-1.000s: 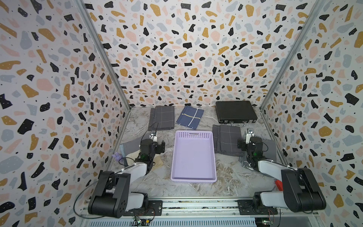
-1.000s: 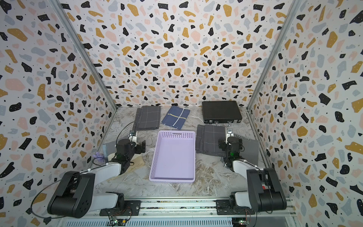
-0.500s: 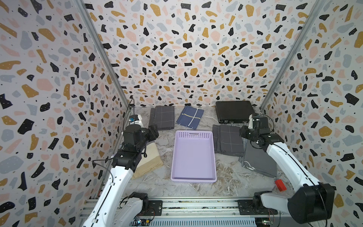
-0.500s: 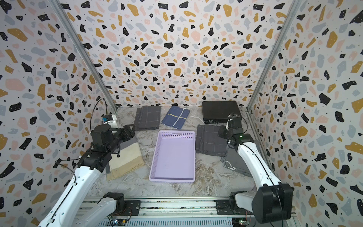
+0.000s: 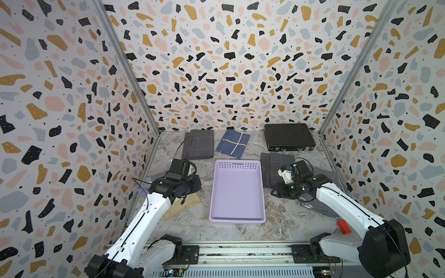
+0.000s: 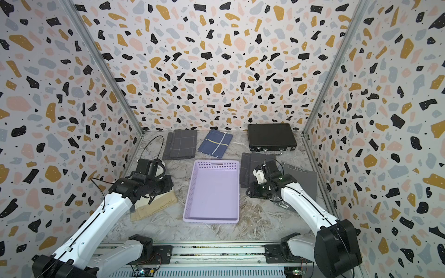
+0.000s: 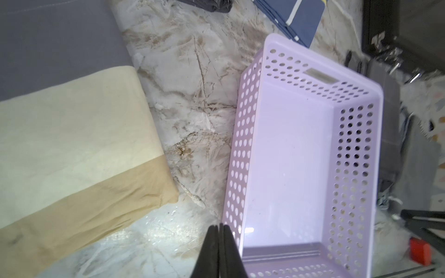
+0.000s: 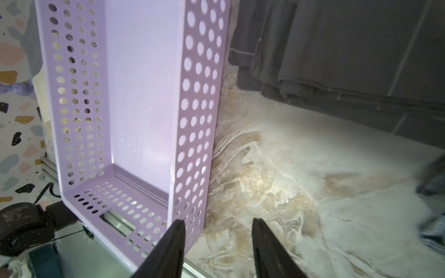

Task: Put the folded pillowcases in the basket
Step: Move the basket to the center of the board.

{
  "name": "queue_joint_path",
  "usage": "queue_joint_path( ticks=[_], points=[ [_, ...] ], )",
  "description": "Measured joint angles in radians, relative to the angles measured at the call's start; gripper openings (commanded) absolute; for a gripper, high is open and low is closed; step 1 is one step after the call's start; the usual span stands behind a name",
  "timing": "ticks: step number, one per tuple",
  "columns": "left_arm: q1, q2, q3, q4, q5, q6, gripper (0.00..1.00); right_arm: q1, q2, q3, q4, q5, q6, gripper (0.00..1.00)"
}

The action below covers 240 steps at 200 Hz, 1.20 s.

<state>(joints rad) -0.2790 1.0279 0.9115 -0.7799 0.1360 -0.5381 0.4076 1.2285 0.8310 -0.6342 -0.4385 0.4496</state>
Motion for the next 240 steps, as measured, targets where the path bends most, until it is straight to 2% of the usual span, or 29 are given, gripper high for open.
queue_joint_path(
  ticks=[22, 36, 54, 72, 82, 131, 178, 209, 240],
  points=[
    [-0.045, 0.012, 0.01, -0.025, 0.001, 0.006, 0.28, 0.061, 0.058, 0.0, 0.046, -0.033, 0.011, 0.45],
    [-0.065, 0.021, 0.023, -0.028, 0.001, 0.006, 0.32, 0.087, 0.111, 0.001, 0.082, -0.048, 0.025, 0.31],
    [-0.076, 0.023, 0.029, -0.028, -0.004, 0.004, 0.35, 0.098, 0.188, 0.01, 0.125, -0.071, 0.031, 0.25],
    [-0.076, 0.023, 0.029, -0.028, -0.009, 0.003, 0.36, 0.11, 0.261, 0.054, 0.14, -0.073, 0.026, 0.11],
    [-0.076, 0.023, 0.029, -0.028, -0.01, 0.003, 0.37, 0.117, 0.292, 0.089, 0.142, -0.067, 0.04, 0.08],
    [-0.076, 0.023, 0.043, -0.029, -0.013, 0.006, 0.37, 0.204, 0.415, 0.223, 0.158, -0.018, 0.074, 0.05],
    [-0.076, 0.027, 0.054, -0.028, -0.014, 0.006, 0.37, 0.257, 0.374, 0.206, 0.163, 0.11, 0.238, 0.05],
    [-0.076, 0.044, 0.054, -0.028, -0.013, 0.006, 0.37, 0.297, 0.367, 0.213, 0.164, 0.192, 0.343, 0.08],
    [-0.076, 0.046, 0.054, -0.027, -0.013, 0.005, 0.37, 0.352, 0.437, 0.287, 0.175, 0.219, 0.394, 0.13]
  ],
)
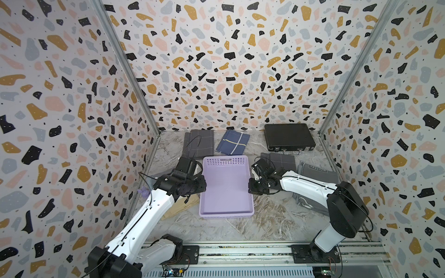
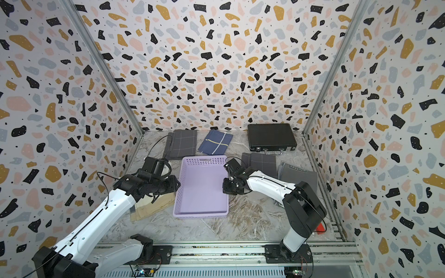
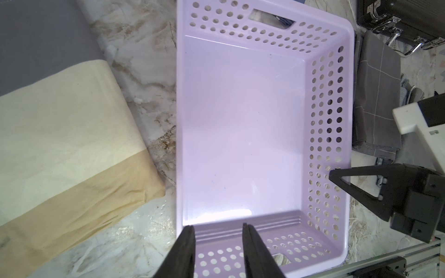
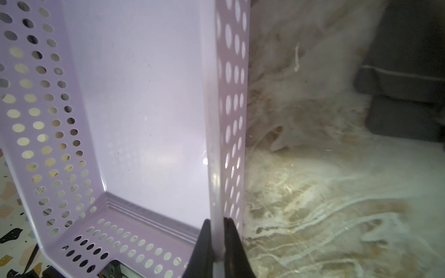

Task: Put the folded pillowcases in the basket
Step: Move the basket to the center of the board, then move the pillowcase to the center of the board.

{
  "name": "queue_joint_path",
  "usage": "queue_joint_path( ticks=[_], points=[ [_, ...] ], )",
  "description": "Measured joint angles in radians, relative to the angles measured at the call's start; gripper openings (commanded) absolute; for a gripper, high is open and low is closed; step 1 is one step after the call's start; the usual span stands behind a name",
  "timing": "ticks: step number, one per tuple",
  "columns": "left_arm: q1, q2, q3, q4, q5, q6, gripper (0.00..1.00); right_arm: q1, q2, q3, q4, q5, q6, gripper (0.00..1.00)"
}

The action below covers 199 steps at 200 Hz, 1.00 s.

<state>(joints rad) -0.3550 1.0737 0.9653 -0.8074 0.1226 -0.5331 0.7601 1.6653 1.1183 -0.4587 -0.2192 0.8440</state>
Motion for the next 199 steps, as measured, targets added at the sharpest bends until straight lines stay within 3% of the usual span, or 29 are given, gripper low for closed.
queue_joint_path(
  ticks=[38, 79, 116, 140, 145, 151, 159, 165, 199],
  points=[
    [0.0, -0.002, 0.0, 0.0, 0.0, -0.002, 0.39, 0.036, 0.023, 0.017, 0.026, 0.009, 0.051, 0.24],
    [0.0, -0.002, 0.001, 0.0, 0.006, -0.002, 0.54, 0.049, 0.01, 0.016, 0.031, 0.008, 0.083, 0.41],
    [-0.011, 0.009, 0.061, 0.0, 0.018, 0.002, 0.55, 0.052, -0.103, 0.016, -0.034, 0.049, 0.021, 0.47],
    [-0.04, 0.024, 0.129, 0.0, 0.018, 0.002, 0.55, 0.044, -0.197, 0.028, -0.122, 0.144, -0.074, 0.45],
    [-0.05, 0.031, 0.144, 0.0, 0.018, 0.003, 0.53, 0.035, -0.212, 0.031, -0.138, 0.164, -0.098, 0.42],
    [-0.065, 0.042, 0.165, 0.0, 0.014, 0.004, 0.44, 0.018, -0.226, 0.031, -0.152, 0.182, -0.124, 0.29],
    [-0.097, 0.066, 0.199, 0.0, 0.005, 0.003, 0.21, -0.024, -0.238, 0.031, -0.175, 0.204, -0.165, 0.01],
    [-0.119, 0.083, 0.222, 0.0, -0.003, 0.012, 0.0, -0.058, -0.24, 0.031, -0.185, 0.216, -0.183, 0.0],
    [-0.253, 0.23, 0.372, 0.017, -0.054, 0.008, 0.0, -0.309, -0.132, 0.083, -0.246, 0.269, -0.324, 0.0]
  ],
)
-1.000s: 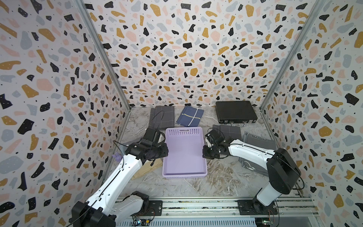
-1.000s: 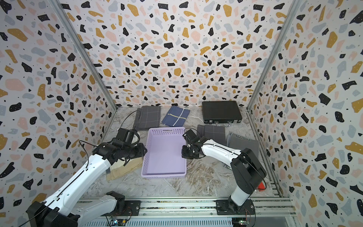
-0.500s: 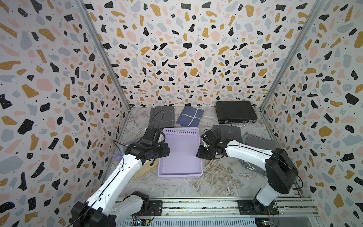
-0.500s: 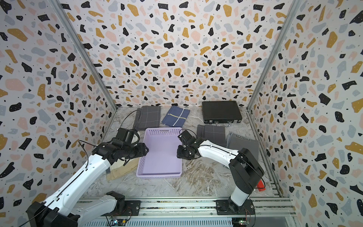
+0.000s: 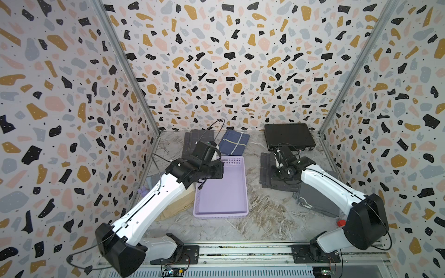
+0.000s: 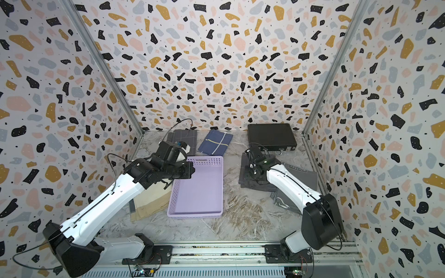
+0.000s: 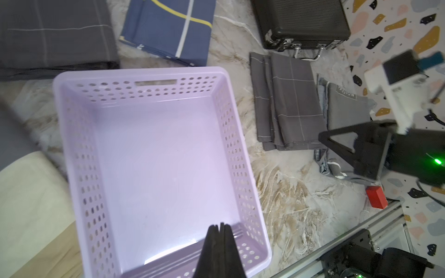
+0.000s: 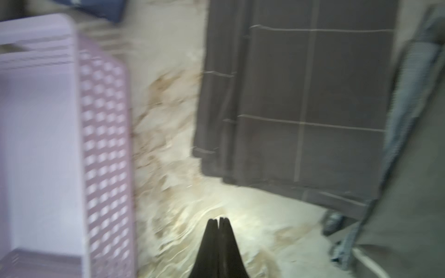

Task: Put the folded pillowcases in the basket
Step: Move the pillowcase to the center of the board.

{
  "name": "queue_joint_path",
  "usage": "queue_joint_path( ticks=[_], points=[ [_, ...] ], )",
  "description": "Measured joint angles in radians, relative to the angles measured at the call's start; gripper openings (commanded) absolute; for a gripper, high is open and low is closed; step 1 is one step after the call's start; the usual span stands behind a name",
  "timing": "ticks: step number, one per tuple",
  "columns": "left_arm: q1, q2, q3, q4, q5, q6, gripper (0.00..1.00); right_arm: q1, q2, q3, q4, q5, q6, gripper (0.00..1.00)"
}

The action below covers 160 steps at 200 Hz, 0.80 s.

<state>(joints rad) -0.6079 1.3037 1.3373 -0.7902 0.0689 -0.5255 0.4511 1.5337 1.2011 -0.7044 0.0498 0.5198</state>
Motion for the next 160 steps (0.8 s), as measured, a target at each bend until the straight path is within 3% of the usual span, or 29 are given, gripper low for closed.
queue_joint_path(
  ticks=[35, 68, 79, 132, 160],
  points=[
    [-0.015, 0.137, 0.04, 0.11, 0.013, -0.065, 0.0, -0.127, 0.245, 0.15, -0.011, -0.022, -0.066, 0.0],
    [-0.015, 0.267, 0.085, 0.195, 0.074, -0.101, 0.0, -0.167, 0.43, 0.22, -0.008, -0.065, -0.075, 0.0],
    [-0.017, 0.308, 0.115, 0.202, 0.086, -0.107, 0.08, -0.167, 0.467, 0.215, -0.006, -0.084, -0.074, 0.0],
    [-0.047, 0.446, 0.321, 0.164, 0.088, -0.104, 0.42, -0.165, 0.35, 0.022, 0.128, -0.187, -0.028, 0.0],
    [-0.097, 0.529, 0.436, 0.125, 0.061, -0.085, 0.51, -0.13, 0.239, -0.134, 0.192, -0.249, 0.015, 0.0]
  ],
)
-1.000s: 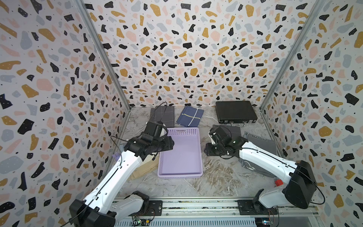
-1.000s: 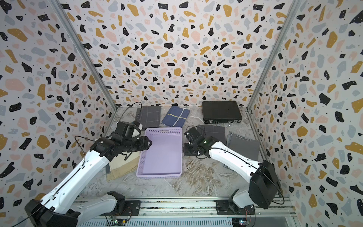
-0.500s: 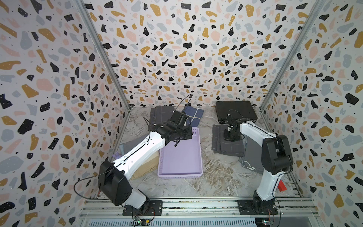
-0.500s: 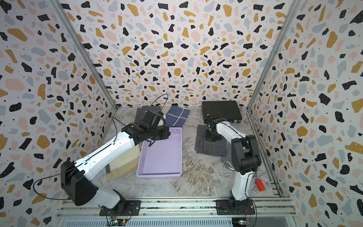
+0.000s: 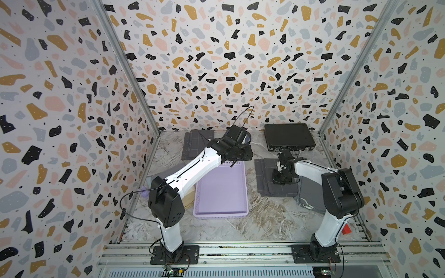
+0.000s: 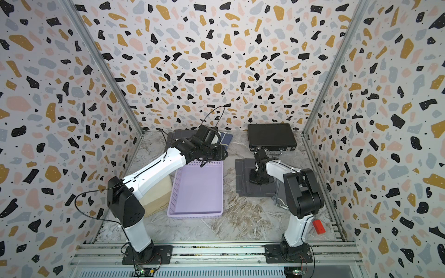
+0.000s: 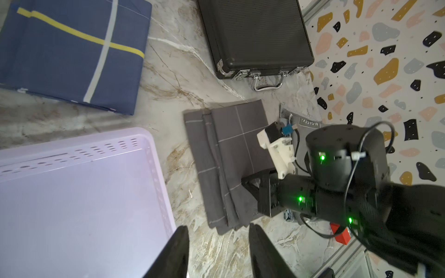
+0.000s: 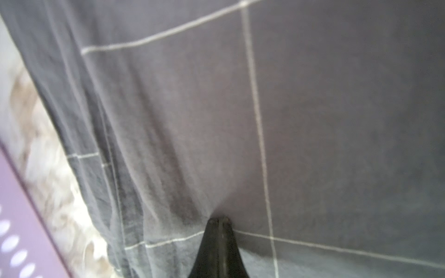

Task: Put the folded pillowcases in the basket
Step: Move the pillowcase to the center of the board, then pick up the pillowcase at the center of the board.

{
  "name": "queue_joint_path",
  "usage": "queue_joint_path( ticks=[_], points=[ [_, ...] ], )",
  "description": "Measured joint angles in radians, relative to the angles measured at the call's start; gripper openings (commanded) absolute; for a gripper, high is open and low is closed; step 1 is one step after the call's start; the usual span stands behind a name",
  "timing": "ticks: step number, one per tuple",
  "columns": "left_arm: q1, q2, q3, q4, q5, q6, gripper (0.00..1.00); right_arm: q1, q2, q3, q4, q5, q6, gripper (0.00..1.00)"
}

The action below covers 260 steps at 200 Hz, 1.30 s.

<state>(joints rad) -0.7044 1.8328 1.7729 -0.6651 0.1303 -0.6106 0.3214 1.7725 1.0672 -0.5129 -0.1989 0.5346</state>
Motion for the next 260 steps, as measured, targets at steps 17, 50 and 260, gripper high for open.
queue_joint_path(
  ticks=[17, 50, 260],
  points=[
    [-0.03, 0.062, 0.06, -0.031, -0.012, 0.011, 0.57, 0.017, -0.05, -0.054, -0.006, -0.037, 0.028, 0.0],
    [-0.072, 0.182, 0.136, -0.092, -0.048, 0.014, 0.6, 0.026, -0.13, -0.062, -0.064, -0.05, 0.069, 0.0],
    [-0.104, 0.372, 0.222, -0.154, -0.119, -0.135, 0.62, -0.181, 0.158, 0.224, -0.082, 0.084, 0.007, 0.0]
  ],
)
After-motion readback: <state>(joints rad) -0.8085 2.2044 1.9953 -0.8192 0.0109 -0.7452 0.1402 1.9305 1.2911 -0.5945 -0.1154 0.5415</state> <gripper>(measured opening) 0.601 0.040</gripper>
